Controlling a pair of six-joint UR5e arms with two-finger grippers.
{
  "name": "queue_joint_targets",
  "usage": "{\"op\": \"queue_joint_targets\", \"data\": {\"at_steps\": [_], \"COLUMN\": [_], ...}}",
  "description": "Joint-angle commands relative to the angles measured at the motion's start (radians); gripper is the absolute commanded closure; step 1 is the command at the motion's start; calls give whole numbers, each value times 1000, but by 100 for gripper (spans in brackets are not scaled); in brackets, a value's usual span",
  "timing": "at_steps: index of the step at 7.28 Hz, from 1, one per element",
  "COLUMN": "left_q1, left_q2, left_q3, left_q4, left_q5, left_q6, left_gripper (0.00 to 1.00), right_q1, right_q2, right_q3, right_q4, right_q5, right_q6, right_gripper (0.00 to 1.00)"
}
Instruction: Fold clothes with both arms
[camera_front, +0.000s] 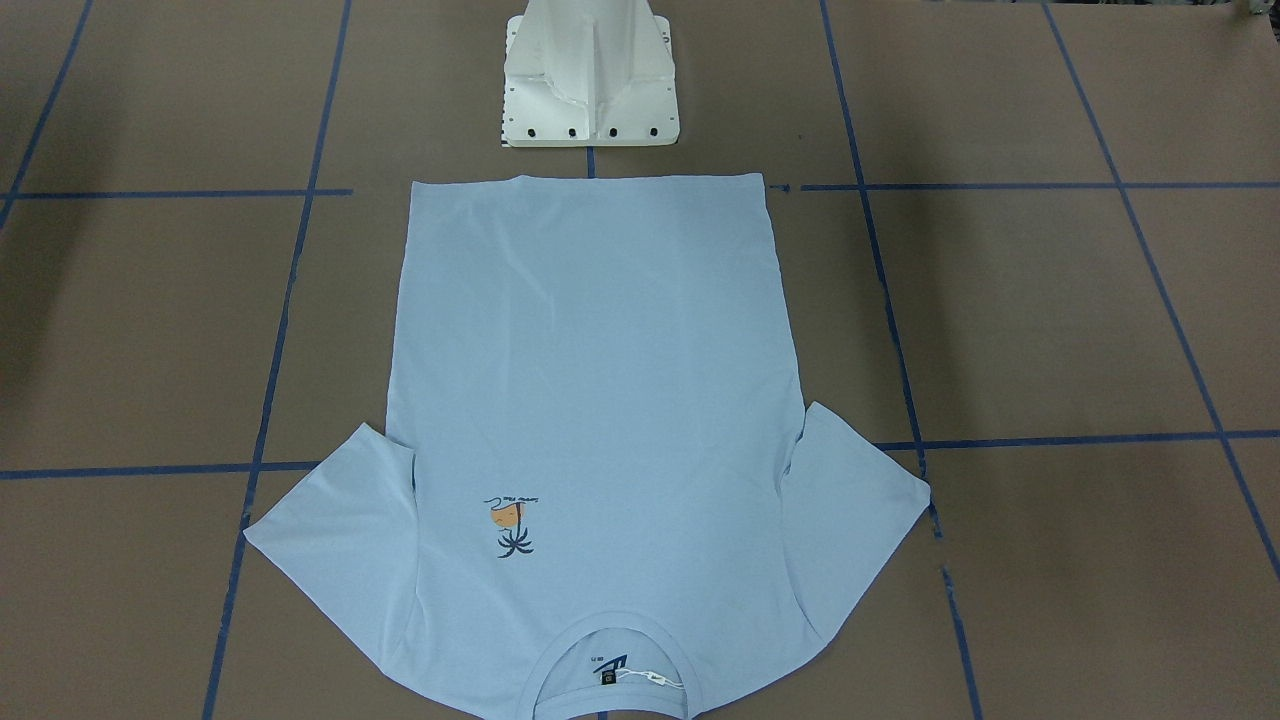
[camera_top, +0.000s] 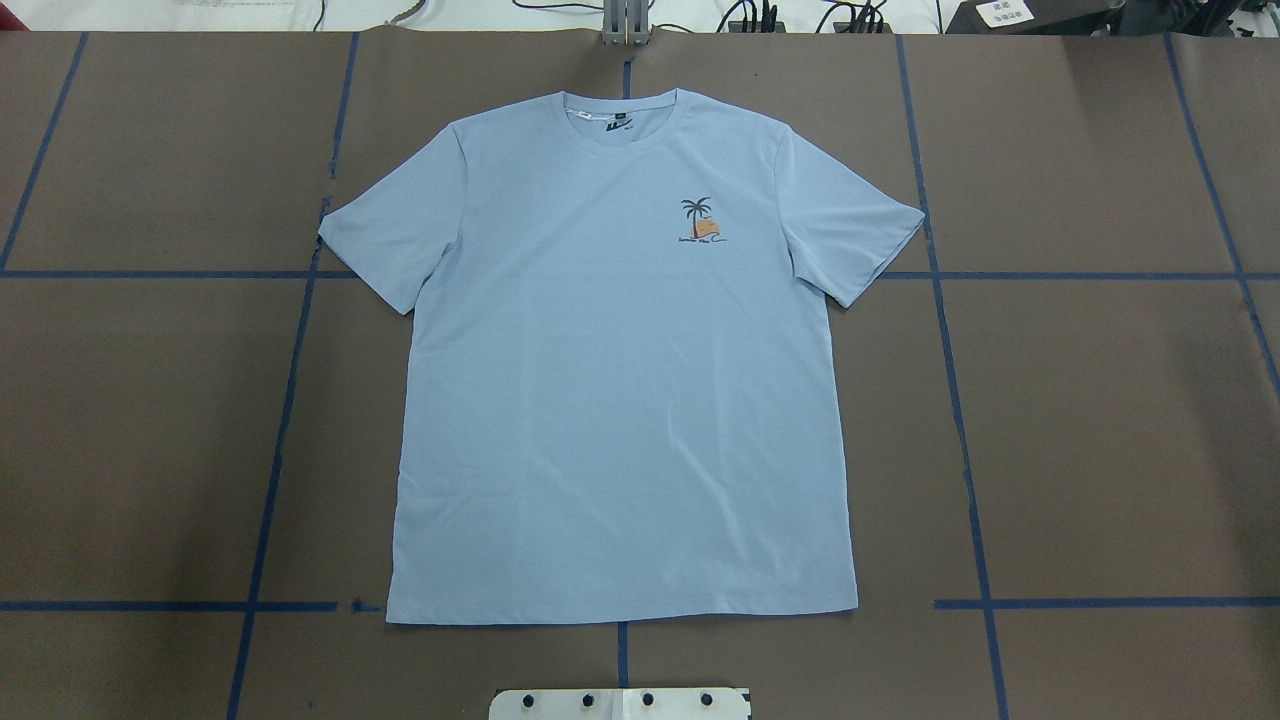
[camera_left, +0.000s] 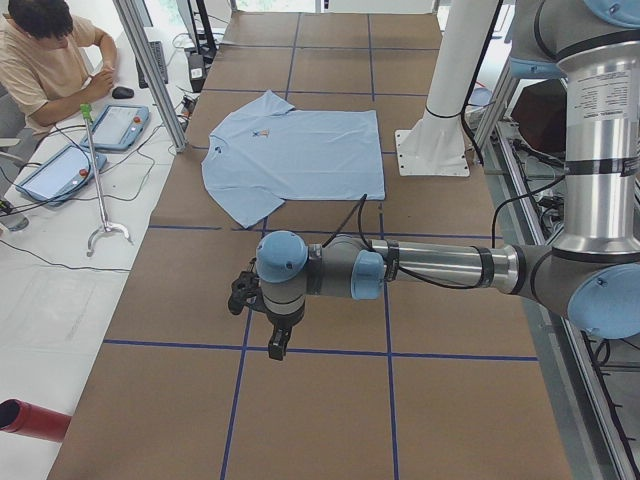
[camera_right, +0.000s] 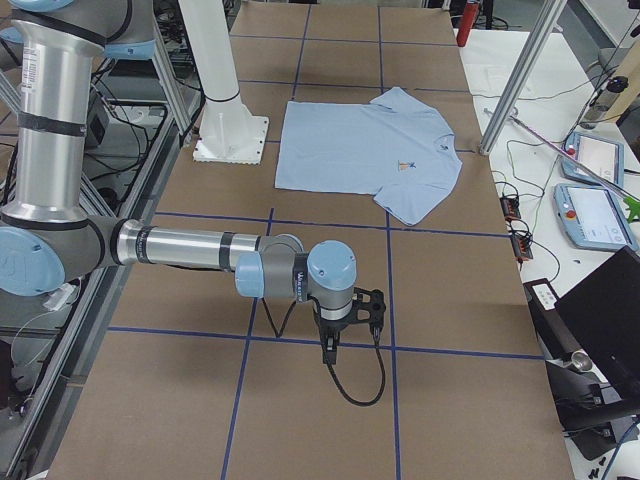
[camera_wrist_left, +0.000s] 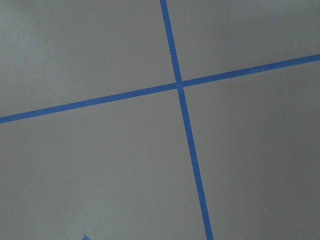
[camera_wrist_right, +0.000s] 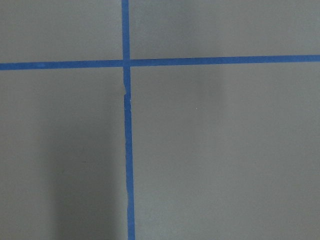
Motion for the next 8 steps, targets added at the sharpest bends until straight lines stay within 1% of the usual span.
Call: {"op": "queue_joint_targets", "data": {"at_steps": [1, 2, 4, 5, 6, 7, 8], "left_q1": [0, 0, 2, 8, 8, 9, 9], "left_q2": [1, 3, 4, 3, 6, 1, 3], "left_q3": [-3, -3, -16, -30, -30, -24, -23], "left_q4": [-37, -57, -111, -174, -290, -367, -443], "left_q5": [8, 7, 10, 5, 10, 11, 7], "left_q6": [-7, -3, -4, 0, 0, -4, -9], "left_gripper": [0, 0, 0, 0, 0, 0, 0], "right_q1": [0, 0, -5, -21, -26, -31, -32], "right_q2": [0, 2, 11, 26, 29, 29, 69], "right_q3": [0, 9, 17, 24, 23, 21, 12], "right_q4": [3, 12, 77, 157, 271, 334, 353], "right_q5": [0, 1, 4, 20, 17, 15, 5], "right_q6": [0, -2, -8, -2, 4, 7, 4], "right_gripper": [0, 0, 0, 0, 0, 0, 0]}}
